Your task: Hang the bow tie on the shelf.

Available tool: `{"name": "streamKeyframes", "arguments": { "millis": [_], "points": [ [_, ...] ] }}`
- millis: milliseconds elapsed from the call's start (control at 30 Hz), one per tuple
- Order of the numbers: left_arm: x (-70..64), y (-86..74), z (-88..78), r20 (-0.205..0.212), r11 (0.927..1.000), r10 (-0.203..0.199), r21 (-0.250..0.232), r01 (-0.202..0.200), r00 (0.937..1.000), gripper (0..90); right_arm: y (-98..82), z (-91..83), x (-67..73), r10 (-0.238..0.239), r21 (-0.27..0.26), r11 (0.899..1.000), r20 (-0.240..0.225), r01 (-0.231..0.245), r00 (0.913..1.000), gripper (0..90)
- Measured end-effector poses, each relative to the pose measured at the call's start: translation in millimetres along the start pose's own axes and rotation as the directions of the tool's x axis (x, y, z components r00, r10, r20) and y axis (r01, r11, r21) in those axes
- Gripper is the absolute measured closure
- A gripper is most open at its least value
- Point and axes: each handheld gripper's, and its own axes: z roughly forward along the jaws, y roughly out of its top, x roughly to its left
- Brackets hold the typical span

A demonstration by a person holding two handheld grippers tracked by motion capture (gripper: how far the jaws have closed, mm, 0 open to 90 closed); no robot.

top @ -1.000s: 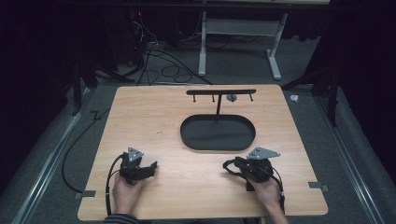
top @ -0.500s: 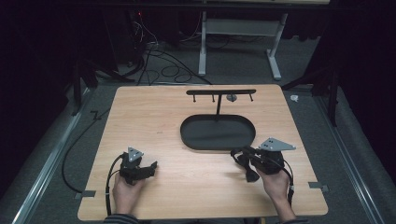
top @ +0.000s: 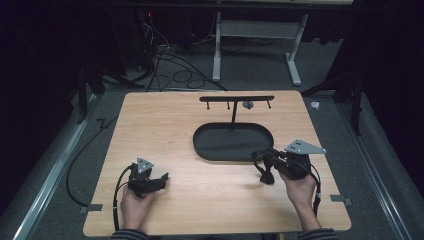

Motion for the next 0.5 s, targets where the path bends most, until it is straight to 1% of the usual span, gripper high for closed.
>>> {"name": "streamKeyframes", "arguments": {
  "millis": [33,300,500],
  "points": [
    [-0.1,0.0,0.1,-0.001,1.0000,0.000,-0.001,0.000,1.0000,22.8,1.3,-0.5,-0.9,-0.005,-0.005,1.000,0.002,0.005,1.0000,81.6],
    [-0.1,0.0,0.1,-0.001,1.0000,-0.001,-0.001,0.001,1.0000,22.8,10.8,-5.0,-10.5,0.014,-0.023,1.000,0.017,-0.014,0.9997,81.7],
    [-0.1,0.0,0.1,0.000,1.0000,-0.002,-0.001,0.002,1.0000,22.8,18.3,-8.0,-14.3,0.016,-0.033,0.999,0.033,-0.015,0.9993,81.7]
  ]
}}
